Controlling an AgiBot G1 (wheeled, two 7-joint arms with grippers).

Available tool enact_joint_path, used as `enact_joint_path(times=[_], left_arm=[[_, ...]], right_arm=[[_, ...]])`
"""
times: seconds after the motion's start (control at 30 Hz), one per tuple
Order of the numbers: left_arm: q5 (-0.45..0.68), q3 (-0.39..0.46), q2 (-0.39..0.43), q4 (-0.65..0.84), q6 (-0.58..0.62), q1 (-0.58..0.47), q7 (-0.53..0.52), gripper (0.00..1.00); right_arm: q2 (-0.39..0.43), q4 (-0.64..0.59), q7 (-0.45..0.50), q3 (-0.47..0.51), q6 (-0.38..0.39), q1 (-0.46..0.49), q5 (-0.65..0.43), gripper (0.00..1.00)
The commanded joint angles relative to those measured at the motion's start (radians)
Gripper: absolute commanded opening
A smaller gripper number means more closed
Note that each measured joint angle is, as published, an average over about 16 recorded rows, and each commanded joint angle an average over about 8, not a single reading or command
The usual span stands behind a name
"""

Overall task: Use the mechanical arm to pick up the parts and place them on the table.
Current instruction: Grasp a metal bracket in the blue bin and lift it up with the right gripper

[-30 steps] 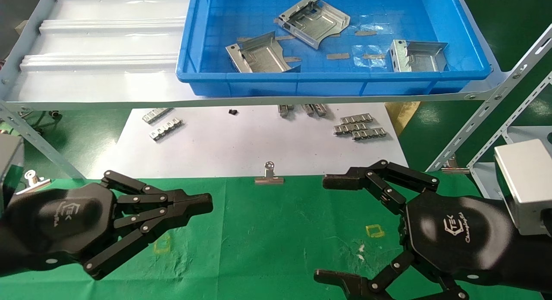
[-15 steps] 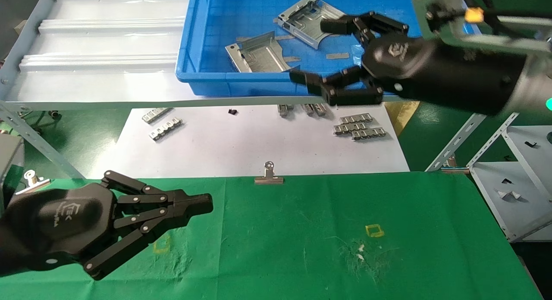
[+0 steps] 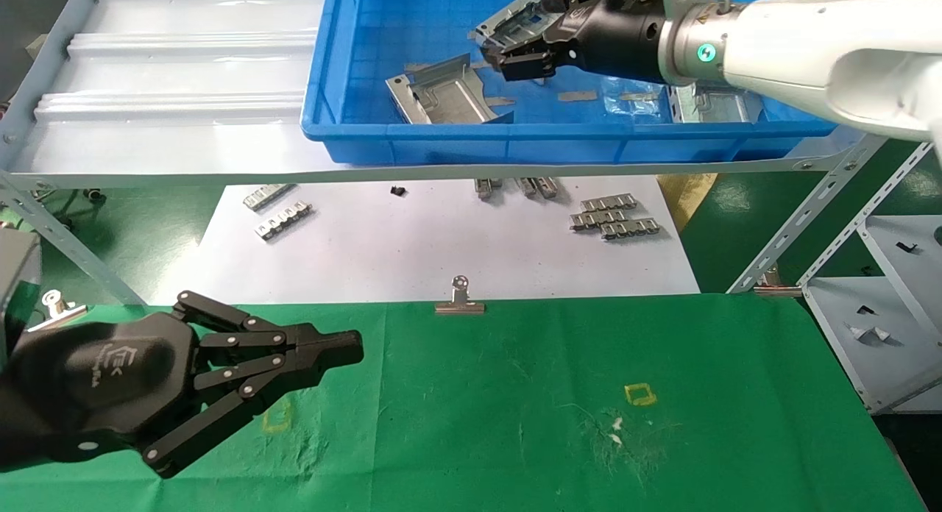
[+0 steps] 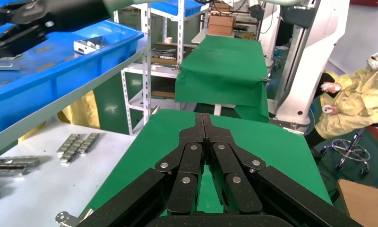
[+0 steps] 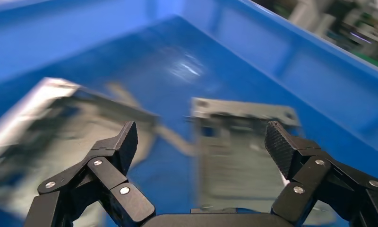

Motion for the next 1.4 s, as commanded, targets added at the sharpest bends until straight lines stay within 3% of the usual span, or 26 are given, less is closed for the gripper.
enact_joint_path(times=[0.03,1.4], left_arm=[[0.0,0.0,0.0,0.0,0.0,0.0,0.0,1.0],[0.0,0.0,0.0,0.0,0.0,0.0,0.0,1.0]], right_arm=[[-0.051,-0.082,-0.008,-0.01,0.093,0.029,-0.025,0.0],[-0.071,0.017,0.144,-0.274,0.232,-0.038,0.116,0.0]])
